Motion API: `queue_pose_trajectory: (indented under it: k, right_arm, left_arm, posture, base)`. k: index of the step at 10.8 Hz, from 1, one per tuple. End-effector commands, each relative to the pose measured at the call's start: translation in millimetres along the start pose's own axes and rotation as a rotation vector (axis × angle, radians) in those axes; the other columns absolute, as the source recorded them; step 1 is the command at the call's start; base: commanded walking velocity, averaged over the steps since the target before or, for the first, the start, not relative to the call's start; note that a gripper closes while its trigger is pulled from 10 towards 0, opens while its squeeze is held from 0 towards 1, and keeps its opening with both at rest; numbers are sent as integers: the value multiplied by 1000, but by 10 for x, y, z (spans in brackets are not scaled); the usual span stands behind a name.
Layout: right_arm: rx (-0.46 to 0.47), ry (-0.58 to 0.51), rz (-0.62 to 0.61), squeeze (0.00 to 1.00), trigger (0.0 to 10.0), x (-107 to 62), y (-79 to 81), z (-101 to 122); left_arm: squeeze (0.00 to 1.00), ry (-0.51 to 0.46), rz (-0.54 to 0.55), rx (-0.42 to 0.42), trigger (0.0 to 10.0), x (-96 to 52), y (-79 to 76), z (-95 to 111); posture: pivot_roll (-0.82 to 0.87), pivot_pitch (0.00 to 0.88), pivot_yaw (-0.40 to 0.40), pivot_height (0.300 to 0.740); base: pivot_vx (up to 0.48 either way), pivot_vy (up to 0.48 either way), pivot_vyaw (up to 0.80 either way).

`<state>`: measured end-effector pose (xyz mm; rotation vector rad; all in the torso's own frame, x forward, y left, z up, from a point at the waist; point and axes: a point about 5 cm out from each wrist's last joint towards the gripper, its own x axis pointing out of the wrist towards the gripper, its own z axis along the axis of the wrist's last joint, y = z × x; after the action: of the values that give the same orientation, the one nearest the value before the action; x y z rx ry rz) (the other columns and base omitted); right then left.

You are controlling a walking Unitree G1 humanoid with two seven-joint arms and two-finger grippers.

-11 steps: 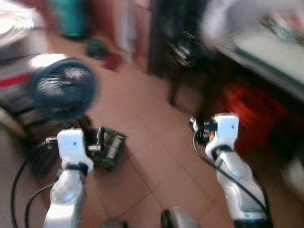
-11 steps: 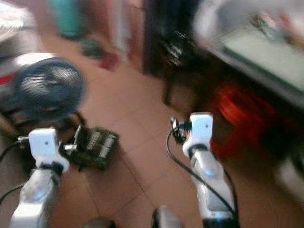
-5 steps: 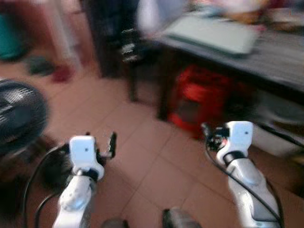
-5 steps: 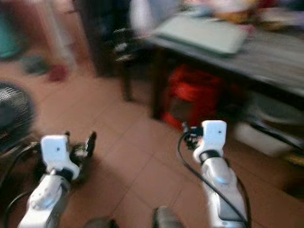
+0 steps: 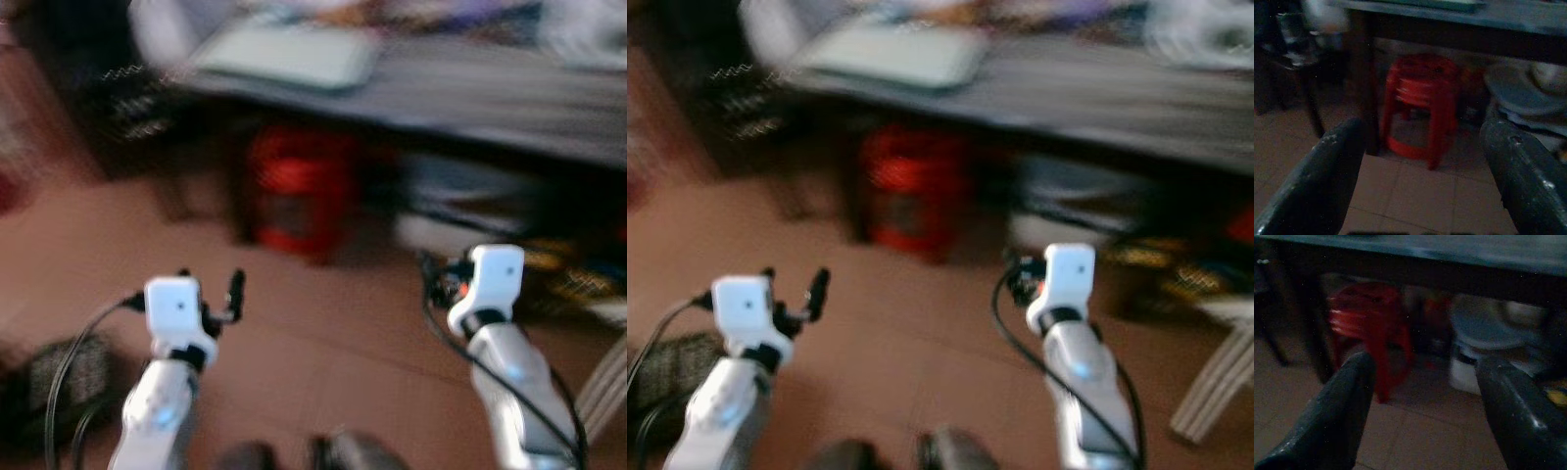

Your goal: Setting the table

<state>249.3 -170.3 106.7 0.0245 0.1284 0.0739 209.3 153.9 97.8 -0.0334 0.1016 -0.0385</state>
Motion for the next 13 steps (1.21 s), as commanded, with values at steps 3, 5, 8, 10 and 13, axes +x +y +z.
queue_pose_trajectory:
  k: [3, 5, 8, 10, 13]
  right_arm:
    - [-18, -34, 0, 0, 10000, 2, -40, 68]
    - [-58, -34, 1, 0, 10000, 8, -27, 70]
    - [-67, -80, -66, 0, 10000, 58, -44, 131]
    - [-82, -75, -95, 0, 10000, 40, -94, 118]
    - [-108, -111, -95, 0, 10000, 41, -76, 179]
  left_arm:
    - [0, -6, -33, -23, 10000, 15, -57, 28]
    - [0, -11, -59, -16, 10000, 19, -76, 43]
    - [0, -37, -112, -7, 10000, 41, -146, 101]
    - [0, -45, -126, -2, 10000, 31, -164, 114]
    - [0, -55, -140, -3, 10000, 43, -177, 136]
  posture:
    - [-34, 89, 26, 740]
    - [-32, 94, 29, 740]
    - [-31, 100, 31, 740]
    - [-32, 100, 31, 740]
    - [-35, 101, 33, 740]
  base:
    - [0, -469, -244]
    - [0, -448, 0]
    - [90, -416, 0]
    - [315, -356, 0]
    - [355, -319, -267]
